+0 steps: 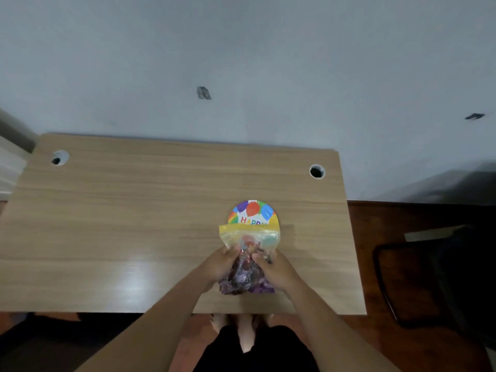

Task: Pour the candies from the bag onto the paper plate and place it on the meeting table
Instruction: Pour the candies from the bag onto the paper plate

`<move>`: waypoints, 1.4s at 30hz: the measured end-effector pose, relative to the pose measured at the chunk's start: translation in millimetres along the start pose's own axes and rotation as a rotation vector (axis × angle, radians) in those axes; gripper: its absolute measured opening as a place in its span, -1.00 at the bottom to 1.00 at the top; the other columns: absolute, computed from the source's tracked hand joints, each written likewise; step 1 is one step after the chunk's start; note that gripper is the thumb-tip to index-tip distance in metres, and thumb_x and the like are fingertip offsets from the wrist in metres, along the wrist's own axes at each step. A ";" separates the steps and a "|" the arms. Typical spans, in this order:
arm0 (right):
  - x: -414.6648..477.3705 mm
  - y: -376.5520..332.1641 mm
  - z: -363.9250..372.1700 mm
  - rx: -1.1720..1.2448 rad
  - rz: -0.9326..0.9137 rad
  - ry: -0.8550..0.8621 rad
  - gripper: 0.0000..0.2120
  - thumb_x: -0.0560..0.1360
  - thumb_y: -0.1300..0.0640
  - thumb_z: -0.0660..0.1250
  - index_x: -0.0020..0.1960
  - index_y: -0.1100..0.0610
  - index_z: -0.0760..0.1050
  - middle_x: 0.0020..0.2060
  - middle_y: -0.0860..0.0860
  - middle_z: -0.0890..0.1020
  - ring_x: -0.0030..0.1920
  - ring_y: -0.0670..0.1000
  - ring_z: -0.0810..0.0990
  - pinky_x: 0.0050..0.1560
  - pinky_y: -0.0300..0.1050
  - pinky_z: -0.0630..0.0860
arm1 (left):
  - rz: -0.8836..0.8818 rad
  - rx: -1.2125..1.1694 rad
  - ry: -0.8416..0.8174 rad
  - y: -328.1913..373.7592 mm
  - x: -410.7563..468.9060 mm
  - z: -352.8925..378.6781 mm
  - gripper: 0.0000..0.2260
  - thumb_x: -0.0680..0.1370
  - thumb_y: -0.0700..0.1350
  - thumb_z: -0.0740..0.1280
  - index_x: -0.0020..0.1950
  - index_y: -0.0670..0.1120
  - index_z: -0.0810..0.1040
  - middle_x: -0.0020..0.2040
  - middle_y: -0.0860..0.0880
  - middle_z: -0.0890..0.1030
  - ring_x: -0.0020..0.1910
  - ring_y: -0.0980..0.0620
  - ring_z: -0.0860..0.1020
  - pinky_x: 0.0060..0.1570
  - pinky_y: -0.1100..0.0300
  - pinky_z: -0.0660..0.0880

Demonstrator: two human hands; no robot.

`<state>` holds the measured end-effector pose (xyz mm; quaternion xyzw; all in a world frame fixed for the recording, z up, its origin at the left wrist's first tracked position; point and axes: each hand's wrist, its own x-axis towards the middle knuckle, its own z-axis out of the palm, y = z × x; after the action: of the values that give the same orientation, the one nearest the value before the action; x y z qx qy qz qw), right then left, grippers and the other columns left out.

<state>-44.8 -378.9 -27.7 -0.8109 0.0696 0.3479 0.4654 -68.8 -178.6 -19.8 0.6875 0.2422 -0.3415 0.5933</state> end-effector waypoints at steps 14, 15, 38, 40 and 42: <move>10.0 9.4 -3.4 -0.151 0.089 -0.042 -0.67 0.59 -0.17 0.36 0.20 0.01 0.66 -0.02 0.04 0.79 -0.01 0.13 0.77 0.10 0.16 0.70 | -0.189 -0.134 0.059 -4.6 6.9 12.2 -0.65 0.72 0.09 0.31 0.32 -0.13 0.67 0.23 -0.21 0.75 0.04 -0.06 0.70 -0.12 0.17 0.66; 8.8 6.5 -4.7 -0.148 0.093 -0.044 -0.69 0.60 -0.16 0.37 0.18 0.03 0.67 -0.04 0.05 0.79 -0.06 0.15 0.79 0.03 0.17 0.73 | -0.195 -0.135 0.059 -5.3 7.9 11.7 -0.64 0.71 0.11 0.32 0.32 -0.11 0.67 0.25 -0.23 0.74 0.08 -0.09 0.71 -0.01 0.09 0.65; 11.4 25.8 -7.5 -0.015 0.162 -0.024 -0.65 0.53 -0.18 0.44 0.12 0.07 0.72 -0.01 0.06 0.81 0.01 0.12 0.80 0.17 0.12 0.70 | -0.165 -0.159 0.090 -6.3 10.4 21.8 -0.71 0.70 0.05 0.37 0.27 -0.11 0.71 0.20 -0.16 0.79 0.25 -0.20 0.73 0.15 0.02 0.64; 8.6 21.0 -10.4 -0.043 0.131 -0.005 -0.68 0.59 -0.12 0.44 0.19 0.08 0.72 0.03 0.07 0.81 0.07 0.12 0.78 0.12 -0.02 0.65 | -0.160 -0.181 0.088 -3.6 8.9 21.5 -0.73 0.70 0.03 0.38 0.26 -0.11 0.71 0.17 -0.14 0.80 0.22 -0.17 0.74 0.19 0.00 0.65; 4.9 13.7 -14.3 -0.055 0.131 0.014 -0.67 0.59 -0.12 0.45 0.20 0.09 0.71 0.05 0.06 0.80 0.08 0.10 0.76 0.03 -0.11 0.56 | -0.152 -0.189 0.092 -1.8 8.9 21.2 -0.73 0.68 0.04 0.40 0.25 -0.10 0.72 0.15 -0.12 0.80 0.20 -0.15 0.75 0.15 0.02 0.67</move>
<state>-40.0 -397.0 -35.8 -0.8195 0.1162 0.3740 0.4185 -68.3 -199.7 -29.1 0.6233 0.3517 -0.3291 0.6160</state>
